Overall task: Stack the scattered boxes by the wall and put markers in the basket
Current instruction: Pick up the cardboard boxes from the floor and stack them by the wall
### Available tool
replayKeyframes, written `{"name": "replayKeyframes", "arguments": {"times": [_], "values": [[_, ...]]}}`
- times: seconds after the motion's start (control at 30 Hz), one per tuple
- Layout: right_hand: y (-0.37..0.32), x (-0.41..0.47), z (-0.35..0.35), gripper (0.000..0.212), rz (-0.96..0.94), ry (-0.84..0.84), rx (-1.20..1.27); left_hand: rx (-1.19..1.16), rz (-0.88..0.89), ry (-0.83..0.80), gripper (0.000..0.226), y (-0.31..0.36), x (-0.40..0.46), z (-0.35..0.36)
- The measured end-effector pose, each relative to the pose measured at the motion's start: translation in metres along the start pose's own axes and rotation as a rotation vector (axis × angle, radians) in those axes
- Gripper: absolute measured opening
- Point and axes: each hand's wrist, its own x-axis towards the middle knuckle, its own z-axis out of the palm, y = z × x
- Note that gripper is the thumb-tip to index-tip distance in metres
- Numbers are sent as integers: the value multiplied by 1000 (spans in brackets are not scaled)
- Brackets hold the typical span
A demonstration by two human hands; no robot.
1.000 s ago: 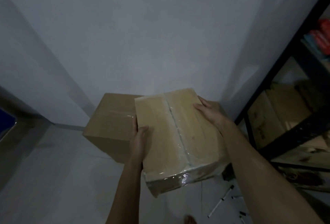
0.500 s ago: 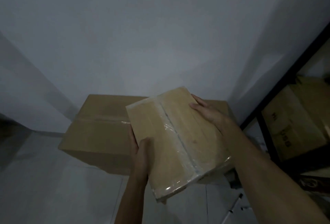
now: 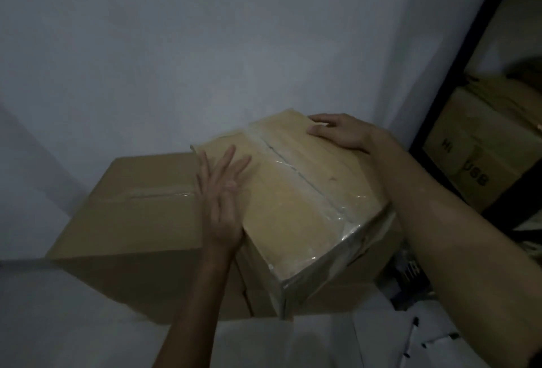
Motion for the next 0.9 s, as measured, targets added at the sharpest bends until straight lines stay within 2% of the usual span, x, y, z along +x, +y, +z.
{"name": "replayKeyframes", "arguments": {"times": [0.1, 0.23, 0.37, 0.6, 0.73, 0.83, 0.9], "values": [[-4, 3, -1, 58, -62, 66, -189, -20, 105, 67, 51, -16, 1, 2], [-19, -3, 0, 54, -52, 133, -403, -59, 123, 138, 53, -25, 1, 9], [-36, -26, 9, 51, -45, 177, -454, -33, 129, 176, 61, -27, 1, 10], [-52, -113, 64, 64, -43, 331, -428, -58, 116, 194, 46, -28, -1, 11], [-63, -173, 118, 68, -5, 611, -342, -16, 140, 200, 49, -29, -3, 9], [-74, -205, 164, 74, -66, 801, -207, 7, 128, 198, 50, -28, -4, 8], [-80, -214, 196, 72, -107, 897, -230, 36, 121, 200, 51, -28, -4, 8]]}}
